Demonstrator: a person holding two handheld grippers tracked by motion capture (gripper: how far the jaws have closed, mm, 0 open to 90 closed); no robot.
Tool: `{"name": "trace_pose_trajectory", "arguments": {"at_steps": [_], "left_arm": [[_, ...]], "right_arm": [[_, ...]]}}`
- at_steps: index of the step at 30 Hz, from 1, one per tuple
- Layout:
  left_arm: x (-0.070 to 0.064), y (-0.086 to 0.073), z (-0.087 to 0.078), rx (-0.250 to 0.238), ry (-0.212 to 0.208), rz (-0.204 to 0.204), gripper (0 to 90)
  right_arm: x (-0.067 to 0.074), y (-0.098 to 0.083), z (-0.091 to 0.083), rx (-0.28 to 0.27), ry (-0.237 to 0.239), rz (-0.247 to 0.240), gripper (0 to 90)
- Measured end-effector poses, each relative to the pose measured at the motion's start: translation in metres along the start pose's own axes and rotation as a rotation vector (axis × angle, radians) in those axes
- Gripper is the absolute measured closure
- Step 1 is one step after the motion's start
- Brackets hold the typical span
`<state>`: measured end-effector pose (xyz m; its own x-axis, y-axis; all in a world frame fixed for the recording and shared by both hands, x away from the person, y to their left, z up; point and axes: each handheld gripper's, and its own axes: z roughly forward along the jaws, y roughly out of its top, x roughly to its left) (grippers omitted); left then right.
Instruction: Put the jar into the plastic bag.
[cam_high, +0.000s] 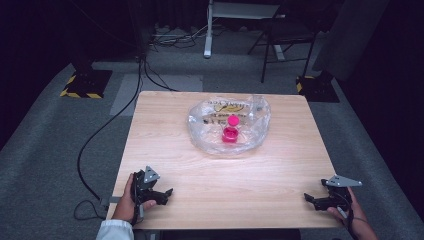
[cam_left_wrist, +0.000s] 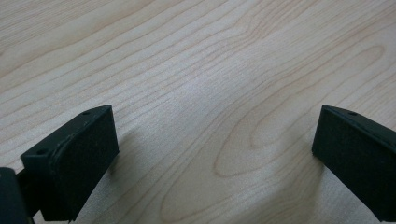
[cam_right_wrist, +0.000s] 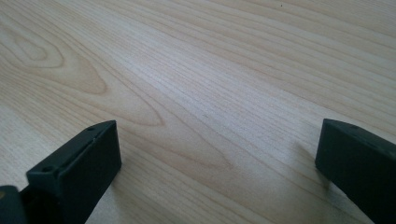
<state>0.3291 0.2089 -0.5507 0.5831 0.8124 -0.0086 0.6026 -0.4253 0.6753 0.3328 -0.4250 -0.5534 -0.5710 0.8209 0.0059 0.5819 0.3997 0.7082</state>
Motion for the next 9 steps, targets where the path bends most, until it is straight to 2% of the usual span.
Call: {"name": "trace_pose_trajectory", "arguments": {"at_steps": [9], "left_arm": [[0.0002,0.0003,0.0002,0.001,0.000,-0.002,0.0]], "right_arm": [[-0.0001,0.0001,0.0001,0.000,0.002,-0.001,0.0]]}}
